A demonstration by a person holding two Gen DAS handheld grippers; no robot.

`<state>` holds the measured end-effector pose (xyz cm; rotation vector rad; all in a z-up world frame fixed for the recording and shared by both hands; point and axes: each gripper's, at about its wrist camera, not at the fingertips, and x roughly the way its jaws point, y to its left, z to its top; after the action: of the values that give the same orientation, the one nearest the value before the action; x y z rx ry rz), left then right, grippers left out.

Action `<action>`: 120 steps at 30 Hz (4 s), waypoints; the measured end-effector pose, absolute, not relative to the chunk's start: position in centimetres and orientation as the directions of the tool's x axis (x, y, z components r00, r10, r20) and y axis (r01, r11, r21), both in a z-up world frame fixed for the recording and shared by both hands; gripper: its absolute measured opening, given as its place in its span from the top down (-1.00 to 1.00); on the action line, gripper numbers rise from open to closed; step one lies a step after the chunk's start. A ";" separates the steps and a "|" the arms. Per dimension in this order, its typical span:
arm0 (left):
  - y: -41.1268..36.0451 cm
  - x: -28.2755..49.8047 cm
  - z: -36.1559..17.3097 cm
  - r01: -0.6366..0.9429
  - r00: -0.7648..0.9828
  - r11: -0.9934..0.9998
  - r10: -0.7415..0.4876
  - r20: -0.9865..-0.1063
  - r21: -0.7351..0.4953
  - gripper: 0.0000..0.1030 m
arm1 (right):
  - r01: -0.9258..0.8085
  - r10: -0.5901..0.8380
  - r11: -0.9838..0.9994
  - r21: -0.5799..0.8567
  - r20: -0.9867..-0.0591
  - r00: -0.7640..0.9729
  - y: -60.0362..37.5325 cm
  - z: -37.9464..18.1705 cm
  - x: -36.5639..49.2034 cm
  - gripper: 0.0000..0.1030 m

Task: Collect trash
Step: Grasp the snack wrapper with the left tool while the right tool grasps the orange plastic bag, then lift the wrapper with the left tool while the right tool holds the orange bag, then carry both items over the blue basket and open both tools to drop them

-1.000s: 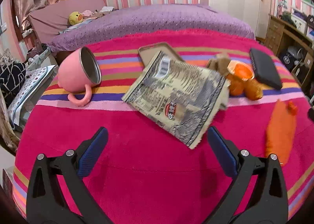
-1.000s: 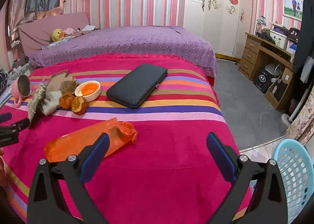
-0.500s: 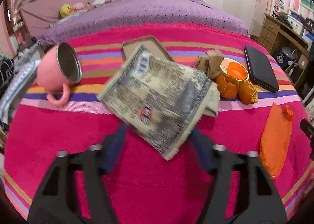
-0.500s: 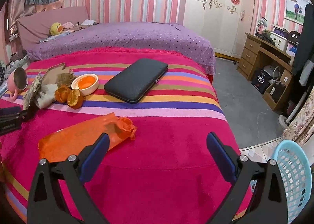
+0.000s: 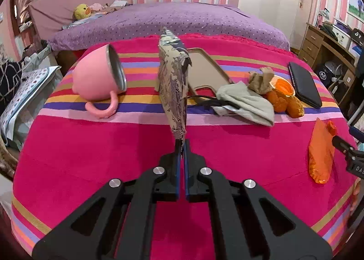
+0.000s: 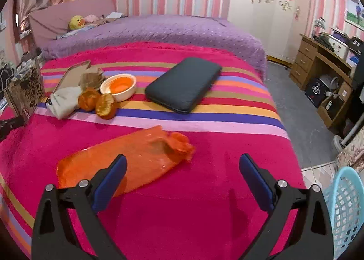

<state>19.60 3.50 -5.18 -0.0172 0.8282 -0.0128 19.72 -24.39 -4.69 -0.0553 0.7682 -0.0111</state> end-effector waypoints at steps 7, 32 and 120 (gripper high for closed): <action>3.5 19.6 -4.9 0.005 0.687 1.000 -0.003 -0.726 0.000 1.00 | -0.074 0.040 0.997 -0.012 -0.746 0.665 -23.2 -5.9 21.4 -0.41; 1.8 17.5 -1.8 0.020 0.772 0.999 0.013 -0.635 0.045 1.00 | -0.092 0.109 0.994 0.060 -0.625 0.773 -26.5 -3.5 18.1 0.69; 0.8 15.1 2.8 -0.046 0.811 0.999 0.055 -0.583 0.029 1.00 | -0.056 0.112 0.992 0.116 -0.561 0.820 -31.4 -0.9 14.6 0.69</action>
<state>15.15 0.79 2.75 0.0140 0.6235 0.0538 14.57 -31.43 -0.93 0.0963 0.6028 0.0893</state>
